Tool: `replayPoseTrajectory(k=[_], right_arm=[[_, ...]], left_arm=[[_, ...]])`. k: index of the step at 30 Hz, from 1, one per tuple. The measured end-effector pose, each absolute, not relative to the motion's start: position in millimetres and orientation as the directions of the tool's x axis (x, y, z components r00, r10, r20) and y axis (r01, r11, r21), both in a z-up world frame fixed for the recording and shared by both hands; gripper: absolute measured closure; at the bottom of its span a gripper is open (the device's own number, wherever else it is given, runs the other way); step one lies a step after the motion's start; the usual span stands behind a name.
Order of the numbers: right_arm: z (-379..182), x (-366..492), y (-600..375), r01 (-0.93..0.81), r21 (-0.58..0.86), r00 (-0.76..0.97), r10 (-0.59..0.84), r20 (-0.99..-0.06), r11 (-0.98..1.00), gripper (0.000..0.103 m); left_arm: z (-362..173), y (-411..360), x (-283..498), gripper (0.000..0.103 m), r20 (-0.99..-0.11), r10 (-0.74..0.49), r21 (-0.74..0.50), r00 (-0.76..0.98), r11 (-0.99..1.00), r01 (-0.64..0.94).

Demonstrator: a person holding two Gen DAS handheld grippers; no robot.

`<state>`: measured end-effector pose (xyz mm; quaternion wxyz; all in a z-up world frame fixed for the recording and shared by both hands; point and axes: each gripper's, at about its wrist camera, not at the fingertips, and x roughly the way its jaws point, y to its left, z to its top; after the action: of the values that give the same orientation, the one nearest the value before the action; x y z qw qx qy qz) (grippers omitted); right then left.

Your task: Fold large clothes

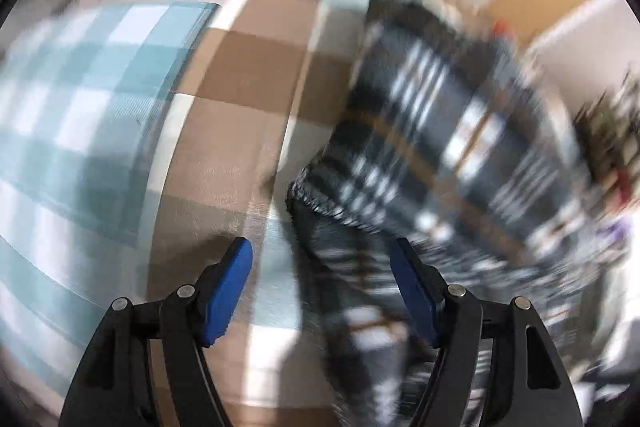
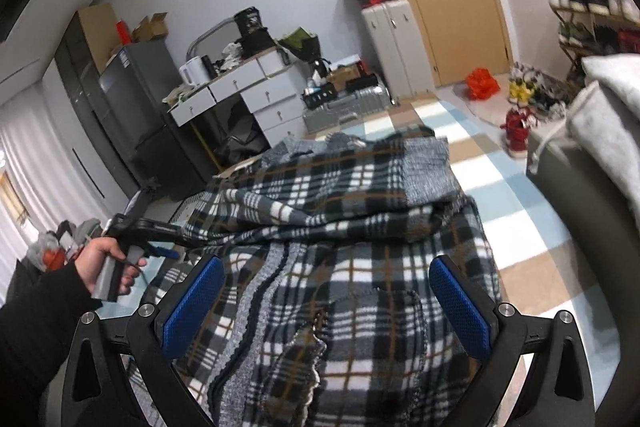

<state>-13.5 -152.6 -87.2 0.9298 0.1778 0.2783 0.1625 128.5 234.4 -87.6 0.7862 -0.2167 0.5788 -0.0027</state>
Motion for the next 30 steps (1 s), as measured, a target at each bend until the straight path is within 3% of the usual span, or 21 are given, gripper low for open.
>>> replayPoseTrajectory(k=[4,8,11,15,18,23,27,29,30], right_arm=[[-36,4,-148,-0.297,0.349,0.798,0.432,-0.420,0.889,0.000],[22,42,-116,-0.422,0.147,0.785,0.442,-0.434,0.895,0.000],[37,92,-65,-0.509,-0.059,0.747,0.406,-0.527,0.859,0.000],[-15,169,12,-0.569,-0.317,0.667,0.200,-0.718,0.759,0.000],[-72,201,47,-0.614,-0.466,0.646,0.065,-0.761,0.637,0.001],[-129,221,70,-0.706,-0.485,0.591,0.052,-0.805,0.516,0.001],[-149,231,76,-0.741,-0.456,0.561,0.082,-0.824,0.493,0.002],[-157,239,75,-0.756,-0.417,0.526,0.089,-0.846,0.506,0.015],[-158,243,75,-0.757,-0.403,0.517,0.093,-0.851,0.515,0.040]], left_arm=[[-45,218,117,0.035,-0.799,-0.417,-0.516,0.433,0.845,-0.138],[-20,178,120,0.035,-0.785,-0.414,-0.467,0.460,0.884,0.000],[-31,162,135,0.035,-0.804,-0.395,-0.425,0.445,0.905,0.036],[-61,174,153,0.035,-0.802,-0.405,-0.457,0.438,0.889,-0.015],[-89,190,154,0.035,-0.852,-0.393,-0.446,0.345,0.891,-0.087],[-87,203,147,0.035,-0.825,-0.424,-0.474,0.375,0.879,-0.049],[-86,200,143,0.036,-0.838,-0.397,-0.423,0.375,0.906,0.013],[-87,196,143,0.036,-0.847,-0.380,-0.397,0.371,0.917,0.034],[-87,195,143,0.036,-0.852,-0.374,-0.386,0.367,0.922,0.043]])
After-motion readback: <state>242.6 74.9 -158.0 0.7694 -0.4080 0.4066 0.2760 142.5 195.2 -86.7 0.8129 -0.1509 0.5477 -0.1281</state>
